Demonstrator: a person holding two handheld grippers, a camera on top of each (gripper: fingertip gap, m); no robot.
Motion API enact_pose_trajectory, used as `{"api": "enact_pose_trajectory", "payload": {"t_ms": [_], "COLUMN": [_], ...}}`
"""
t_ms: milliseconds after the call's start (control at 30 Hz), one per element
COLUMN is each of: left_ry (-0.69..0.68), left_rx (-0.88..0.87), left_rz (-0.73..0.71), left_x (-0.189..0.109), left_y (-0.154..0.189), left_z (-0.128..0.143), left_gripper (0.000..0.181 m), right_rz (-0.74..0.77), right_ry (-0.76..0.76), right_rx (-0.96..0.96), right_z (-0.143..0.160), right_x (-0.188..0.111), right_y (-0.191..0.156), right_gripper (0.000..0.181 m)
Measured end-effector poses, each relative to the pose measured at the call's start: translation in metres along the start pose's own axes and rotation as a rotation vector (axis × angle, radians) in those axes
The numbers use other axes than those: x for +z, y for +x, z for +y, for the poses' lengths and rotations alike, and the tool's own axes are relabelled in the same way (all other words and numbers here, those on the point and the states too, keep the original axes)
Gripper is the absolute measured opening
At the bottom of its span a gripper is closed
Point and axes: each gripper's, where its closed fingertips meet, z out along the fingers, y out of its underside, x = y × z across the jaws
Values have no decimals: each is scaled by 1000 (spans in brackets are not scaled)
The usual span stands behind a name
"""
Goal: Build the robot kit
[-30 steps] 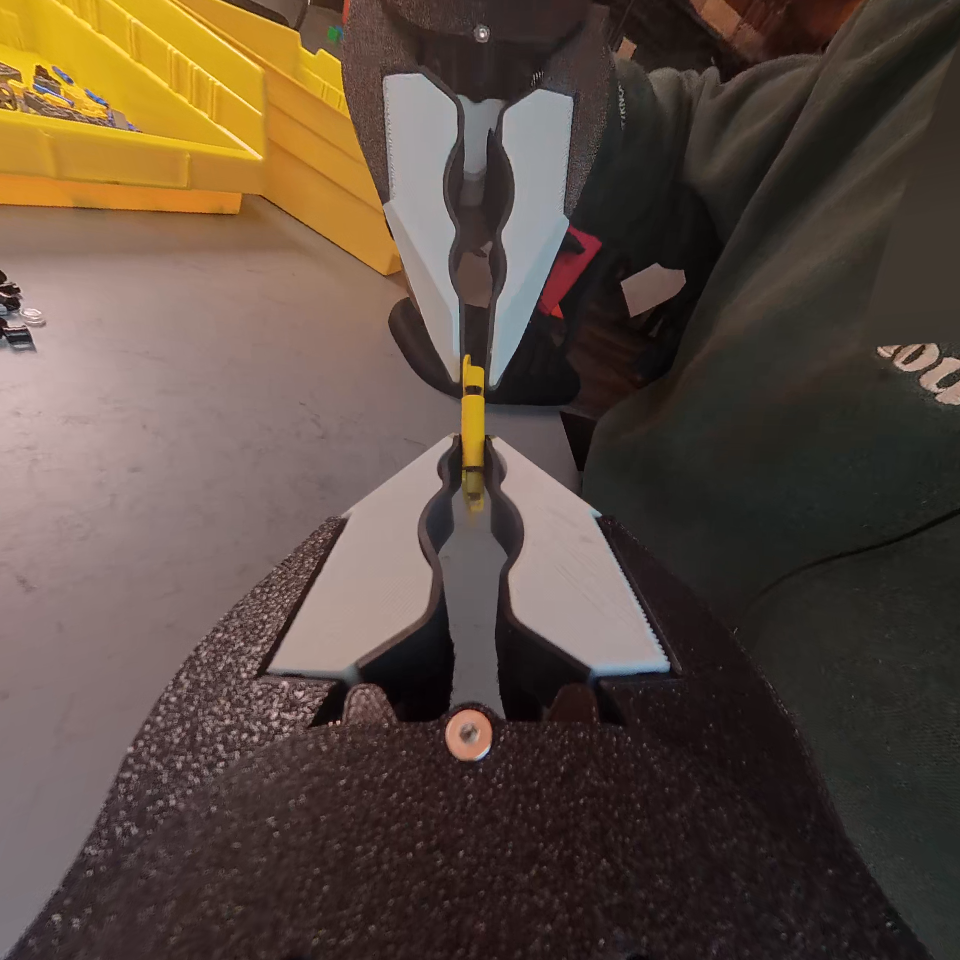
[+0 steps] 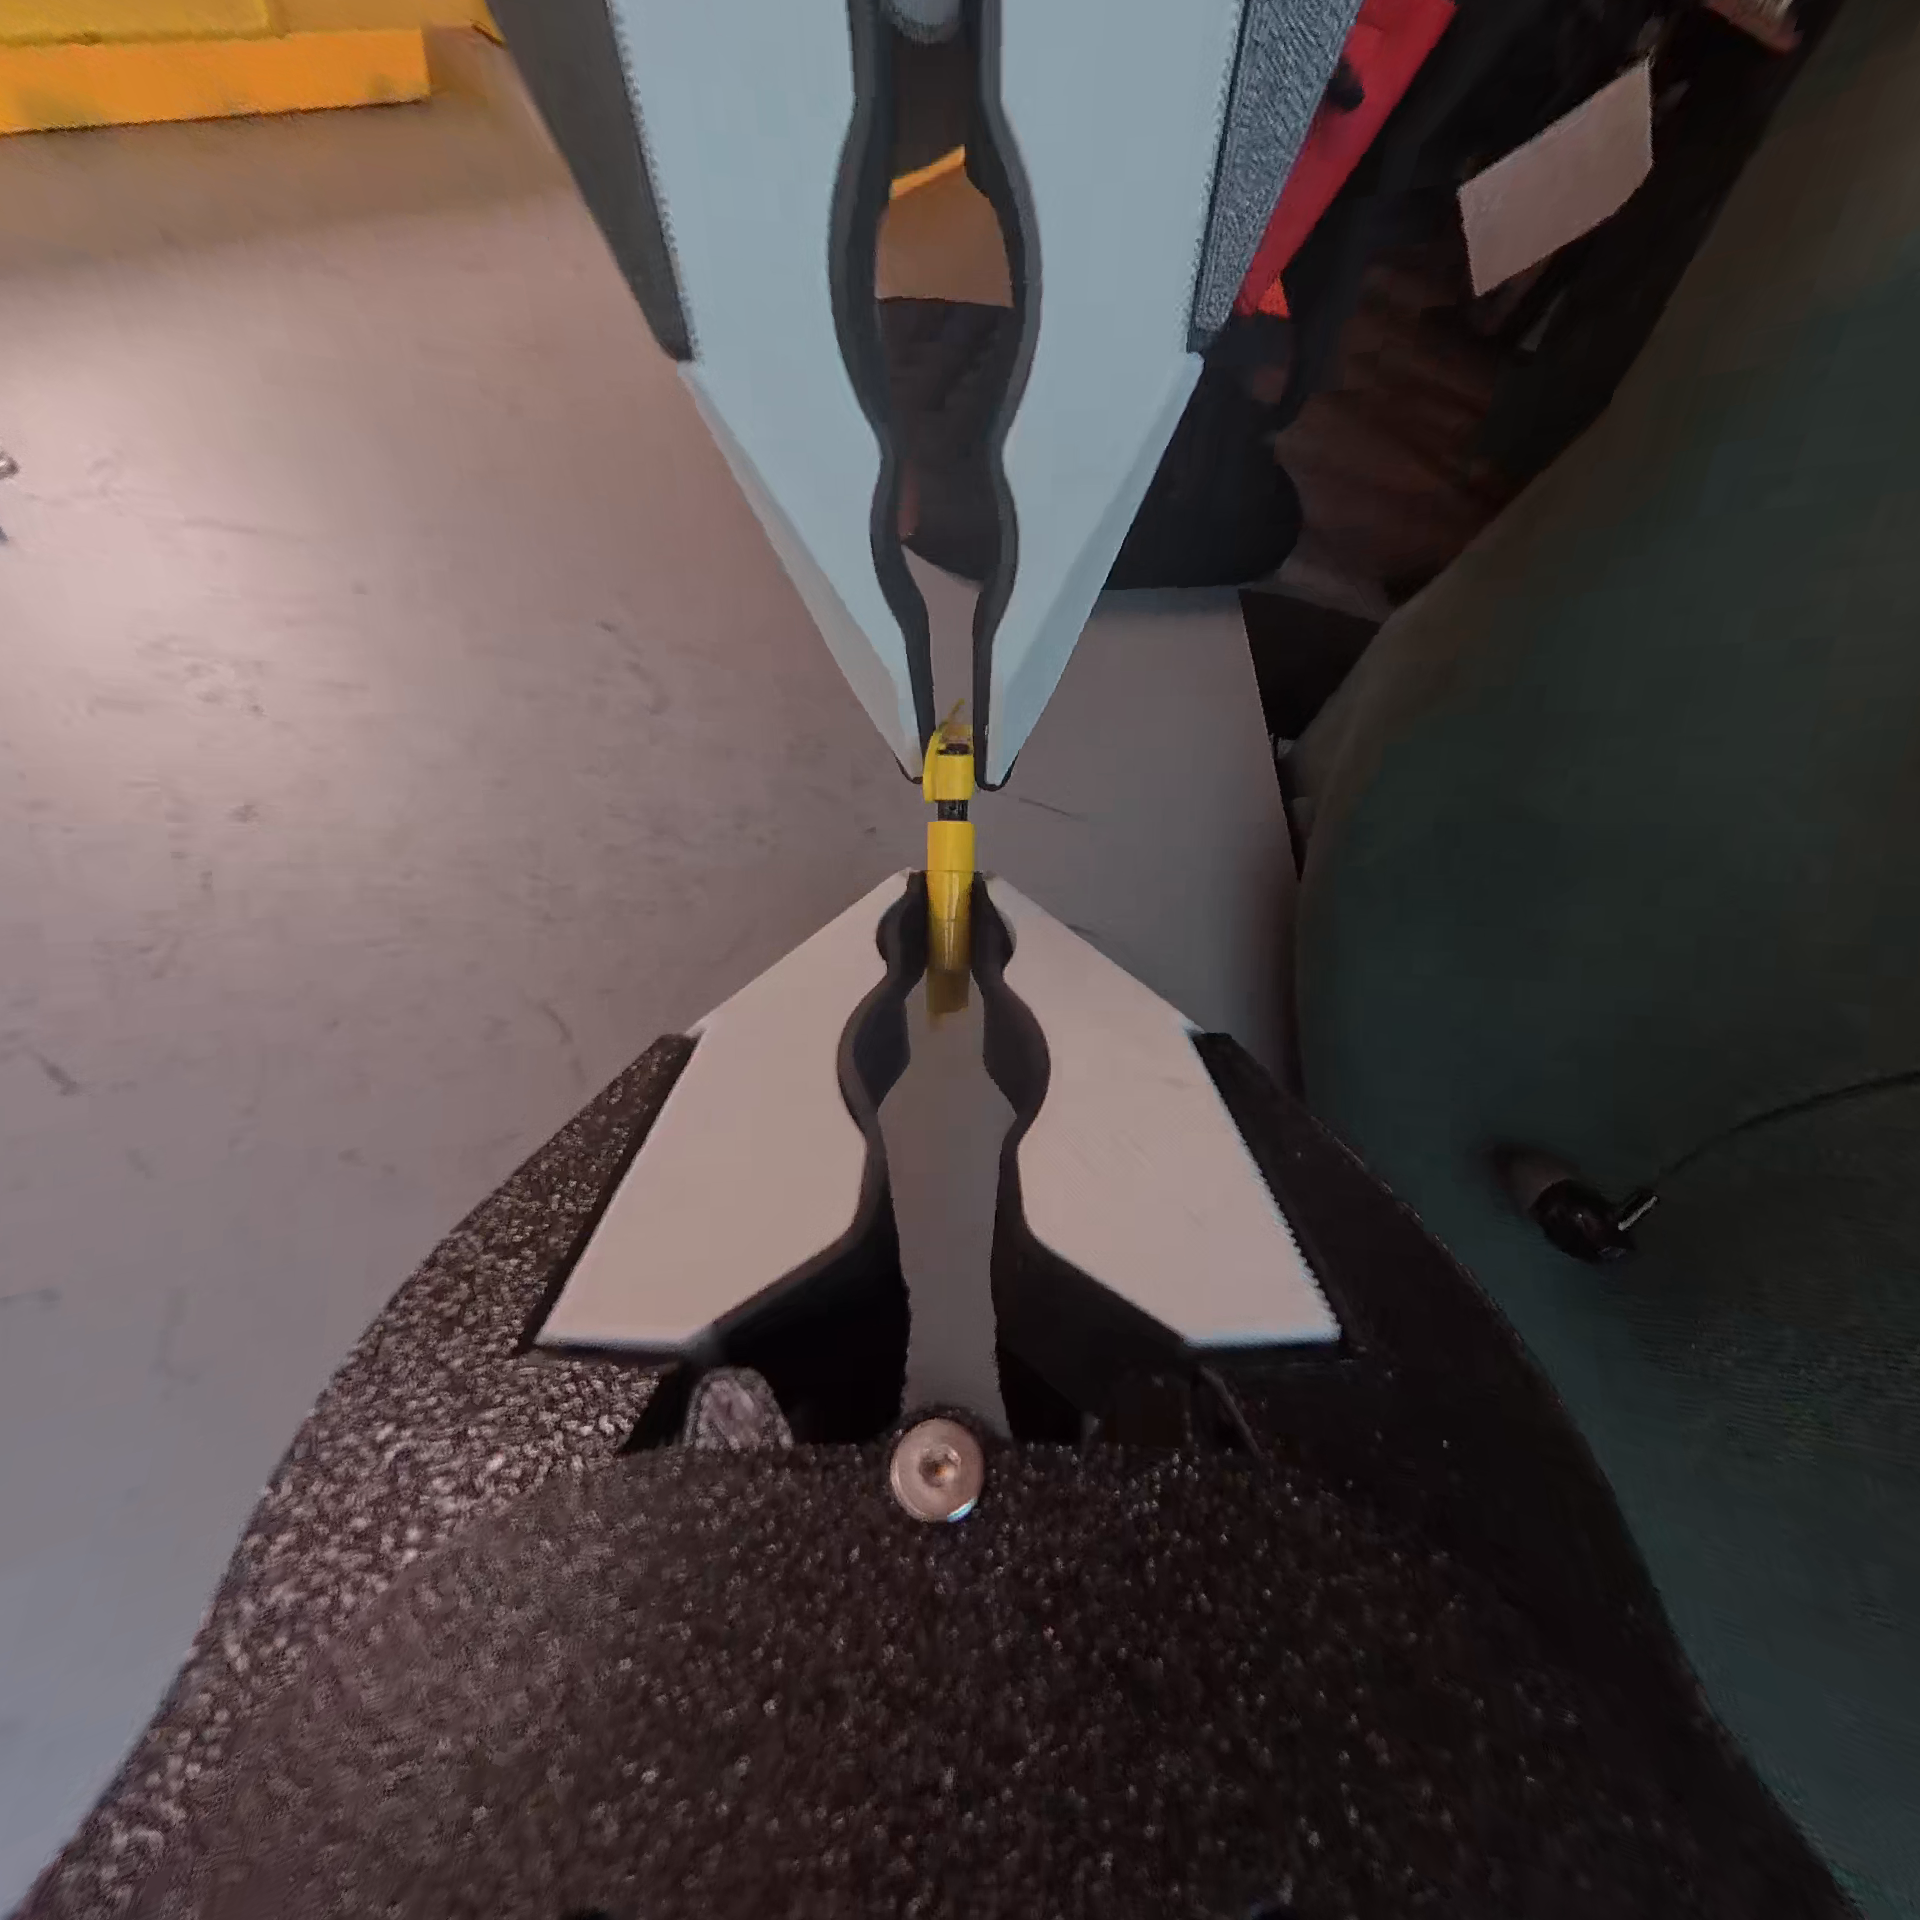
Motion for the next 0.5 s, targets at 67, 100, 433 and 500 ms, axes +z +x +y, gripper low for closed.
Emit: {"api": "enact_pose_trajectory", "payload": {"t_ms": [67,100,433,500], "left_ry": [22,32,229,231], "left_rx": [-20,-23,-190,-194], "left_rz": [23,31,169,176], "left_x": [-2,-2,-13,-12], "left_y": [2,3,9,11], "left_z": [-4,-5,-32,-32], "left_gripper": [5,5,5,5], "right_rz": [-10,-13,-101,-111], "right_ry": [47,65,289,306], "right_rx": [27,35,194,201], "right_z": [-2,-2,-16,-14], "right_x": [-3,-5,-28,-28], "right_y": [-2,-2,-3,-4], "right_gripper": [4,4,5,5]}}
